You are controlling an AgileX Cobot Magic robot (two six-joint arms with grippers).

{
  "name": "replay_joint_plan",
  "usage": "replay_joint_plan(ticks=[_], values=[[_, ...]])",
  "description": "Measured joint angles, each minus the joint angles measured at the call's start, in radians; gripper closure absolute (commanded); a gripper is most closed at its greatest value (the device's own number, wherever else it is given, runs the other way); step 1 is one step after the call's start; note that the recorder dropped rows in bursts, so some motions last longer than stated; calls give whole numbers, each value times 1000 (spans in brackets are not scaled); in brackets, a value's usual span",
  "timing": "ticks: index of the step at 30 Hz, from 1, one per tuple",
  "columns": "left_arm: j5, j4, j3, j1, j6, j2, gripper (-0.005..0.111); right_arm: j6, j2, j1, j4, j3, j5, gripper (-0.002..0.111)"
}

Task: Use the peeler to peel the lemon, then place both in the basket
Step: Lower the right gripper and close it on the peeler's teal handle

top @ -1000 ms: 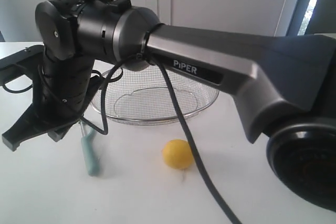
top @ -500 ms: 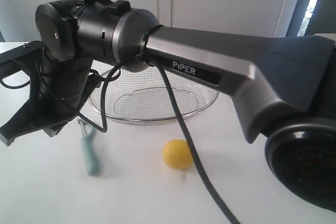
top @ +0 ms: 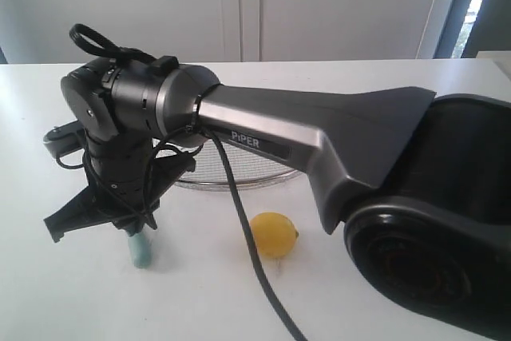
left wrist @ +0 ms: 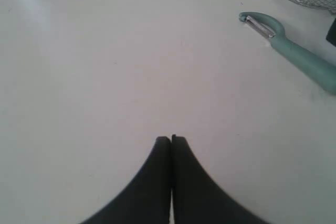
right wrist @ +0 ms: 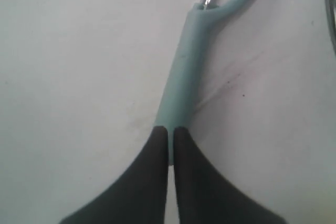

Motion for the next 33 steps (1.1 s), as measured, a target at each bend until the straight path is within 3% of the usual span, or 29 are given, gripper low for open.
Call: replay_joint_plan(ticks=[6,9,33], values=[[0,0,0,0,0,0,107,48,2,0,-8,0,-46,71],[0,0,0,0,0,0,107,91,11,0,-9,0,-69,64],[0,0,0,0,0,0,107,194,62,0,-74,0,-136,62]])
